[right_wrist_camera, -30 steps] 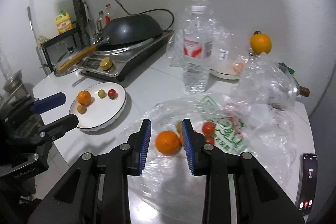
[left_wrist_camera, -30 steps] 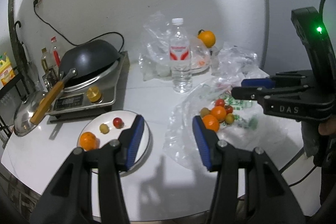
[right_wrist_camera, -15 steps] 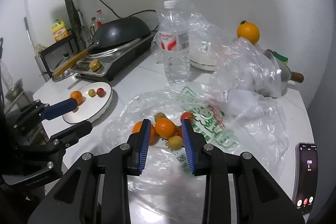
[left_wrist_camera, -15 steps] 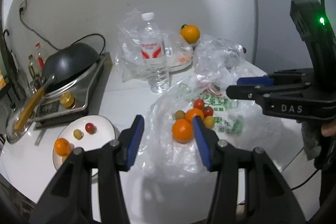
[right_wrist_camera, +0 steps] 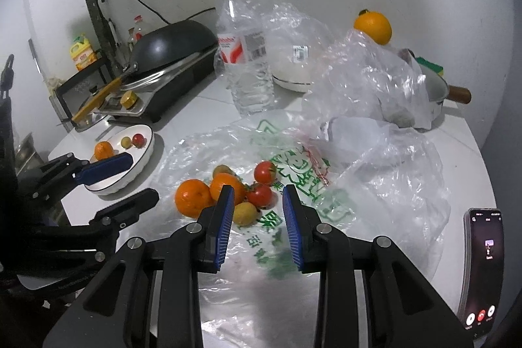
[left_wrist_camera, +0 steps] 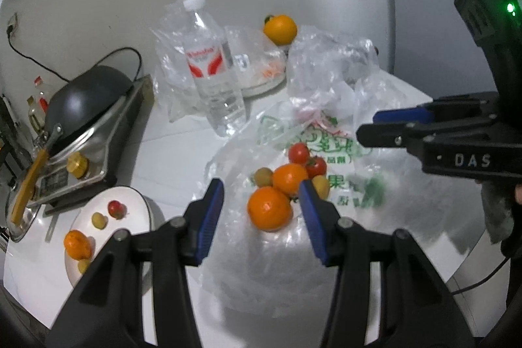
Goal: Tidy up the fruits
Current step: 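Grasp a mandarin with the left tool while the right tool grasps a yellow fruit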
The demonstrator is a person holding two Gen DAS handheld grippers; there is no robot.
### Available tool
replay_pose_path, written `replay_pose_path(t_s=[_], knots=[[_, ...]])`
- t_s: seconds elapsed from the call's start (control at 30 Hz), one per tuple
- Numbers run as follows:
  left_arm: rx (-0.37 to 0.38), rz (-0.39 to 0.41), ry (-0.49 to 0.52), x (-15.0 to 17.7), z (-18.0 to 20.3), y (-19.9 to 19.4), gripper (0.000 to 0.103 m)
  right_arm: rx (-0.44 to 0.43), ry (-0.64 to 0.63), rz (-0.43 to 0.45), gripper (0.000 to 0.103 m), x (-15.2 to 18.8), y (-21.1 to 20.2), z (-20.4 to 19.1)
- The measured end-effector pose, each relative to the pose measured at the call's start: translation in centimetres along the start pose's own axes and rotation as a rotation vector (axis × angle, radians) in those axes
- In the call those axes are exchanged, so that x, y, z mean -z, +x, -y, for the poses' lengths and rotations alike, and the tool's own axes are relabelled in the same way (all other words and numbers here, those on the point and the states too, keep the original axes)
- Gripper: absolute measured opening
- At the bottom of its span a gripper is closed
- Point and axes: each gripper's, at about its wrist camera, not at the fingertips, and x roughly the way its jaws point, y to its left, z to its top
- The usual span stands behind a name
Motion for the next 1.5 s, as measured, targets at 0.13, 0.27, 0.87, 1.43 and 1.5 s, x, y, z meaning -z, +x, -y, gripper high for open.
replay_pose_path(t_s=[0.13,0.27,0.87,1.43,1.5], knots=[[0.015,-0.023,0.02,0.1,0.1,1.3,0.049,-0.005,0.016,-0.014,0.032,0.1,0.9,0.5],[0.034,-0.053,0.027,0.1,0.2,2.8,0.049,-0.015,0.024,-0.041,0.032,0.4,2.3,0.6],[0.095,-0.166,0.007,0.3,-0.3,6.7,0.049,-0.054,0.025,-0.131,0.032,1.1,6.0,-0.5],[0.121,-0.176,0.019,0.9,-0.6,7.7,0.045,-0.077,0.032,-0.198,0.033,1.1,8.3,-0.9],[0.125,-0.174,0.023,0.9,-0.6,7.7,0.044,-0.074,0.021,-0.205,0.033,1.2,8.5,-1.2]])
